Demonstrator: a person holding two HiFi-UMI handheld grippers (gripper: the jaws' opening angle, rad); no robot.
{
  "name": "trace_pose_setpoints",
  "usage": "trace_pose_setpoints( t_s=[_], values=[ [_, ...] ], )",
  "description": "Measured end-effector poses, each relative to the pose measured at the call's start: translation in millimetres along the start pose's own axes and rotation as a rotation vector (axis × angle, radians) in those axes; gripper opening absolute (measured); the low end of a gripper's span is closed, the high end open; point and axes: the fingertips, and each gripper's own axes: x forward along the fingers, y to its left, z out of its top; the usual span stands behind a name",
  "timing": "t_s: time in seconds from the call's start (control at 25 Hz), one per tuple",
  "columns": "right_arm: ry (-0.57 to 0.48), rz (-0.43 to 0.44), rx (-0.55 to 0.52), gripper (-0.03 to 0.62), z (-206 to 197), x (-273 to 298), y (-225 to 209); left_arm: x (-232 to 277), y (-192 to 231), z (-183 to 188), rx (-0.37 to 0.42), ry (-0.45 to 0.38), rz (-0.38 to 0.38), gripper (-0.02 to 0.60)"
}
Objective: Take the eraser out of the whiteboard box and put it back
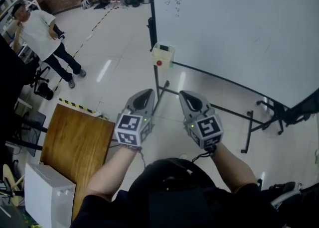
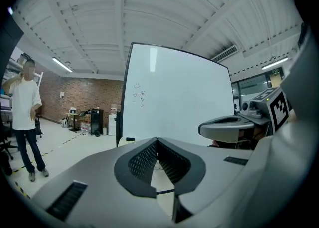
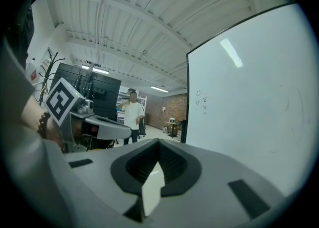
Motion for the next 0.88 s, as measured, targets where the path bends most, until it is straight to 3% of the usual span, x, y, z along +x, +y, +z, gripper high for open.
trace_pose_setpoints(
  t_s=[0.88],
  values=[
    [-0.003, -0.017, -0.052, 0.017, 6.6, -9.9, 18.9, -20.5, -7.0, -5.3, 0.010, 0.003, -0.038, 0.000]
  ],
)
